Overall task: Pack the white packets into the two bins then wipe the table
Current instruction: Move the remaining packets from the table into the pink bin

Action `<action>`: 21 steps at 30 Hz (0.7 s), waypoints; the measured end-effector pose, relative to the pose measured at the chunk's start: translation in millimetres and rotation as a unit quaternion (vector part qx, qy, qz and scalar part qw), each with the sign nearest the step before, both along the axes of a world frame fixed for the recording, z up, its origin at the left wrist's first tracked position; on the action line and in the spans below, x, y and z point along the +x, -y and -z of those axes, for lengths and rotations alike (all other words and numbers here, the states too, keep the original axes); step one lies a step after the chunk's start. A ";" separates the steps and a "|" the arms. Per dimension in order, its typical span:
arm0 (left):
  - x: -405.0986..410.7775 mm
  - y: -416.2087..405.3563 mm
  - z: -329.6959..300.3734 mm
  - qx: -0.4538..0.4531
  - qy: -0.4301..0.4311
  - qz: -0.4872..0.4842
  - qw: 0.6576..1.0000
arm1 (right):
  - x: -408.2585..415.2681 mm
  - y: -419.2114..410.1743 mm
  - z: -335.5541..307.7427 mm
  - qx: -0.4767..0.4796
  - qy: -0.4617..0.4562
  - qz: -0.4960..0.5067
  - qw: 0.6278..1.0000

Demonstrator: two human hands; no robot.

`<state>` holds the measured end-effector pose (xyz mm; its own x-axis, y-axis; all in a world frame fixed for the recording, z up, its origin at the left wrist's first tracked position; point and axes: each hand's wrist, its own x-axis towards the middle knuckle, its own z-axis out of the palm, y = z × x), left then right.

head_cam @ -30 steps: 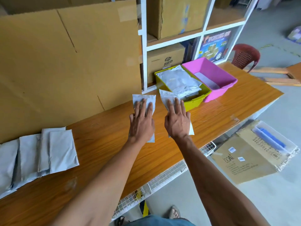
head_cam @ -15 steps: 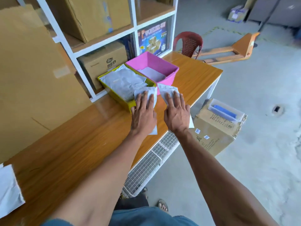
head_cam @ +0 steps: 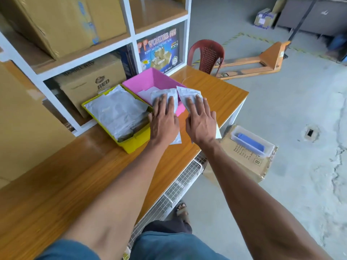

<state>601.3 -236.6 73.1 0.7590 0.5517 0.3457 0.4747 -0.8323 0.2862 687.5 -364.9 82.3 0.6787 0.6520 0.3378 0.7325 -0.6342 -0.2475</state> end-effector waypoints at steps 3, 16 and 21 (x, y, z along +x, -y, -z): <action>37.0 -28.5 -3.1 -0.013 0.009 -0.036 0.999 | 42.3 -31.6 -3.9 -0.017 0.007 -0.027 0.999; 109.6 -124.2 -0.9 -0.051 -0.011 -0.186 0.981 | 148.3 -164.0 -6.7 -0.061 -0.019 -0.141 0.988; 133.2 -151.5 3.4 -0.050 -0.022 -0.251 0.966 | 176.9 -216.5 -0.4 -0.095 -0.024 -0.198 0.975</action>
<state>734.5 -85.1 69.7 0.4003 0.8833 0.2441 0.8250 -0.4633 0.3235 864.4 -148.5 82.7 0.3727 0.9143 0.1582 0.9198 -0.3415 -0.1935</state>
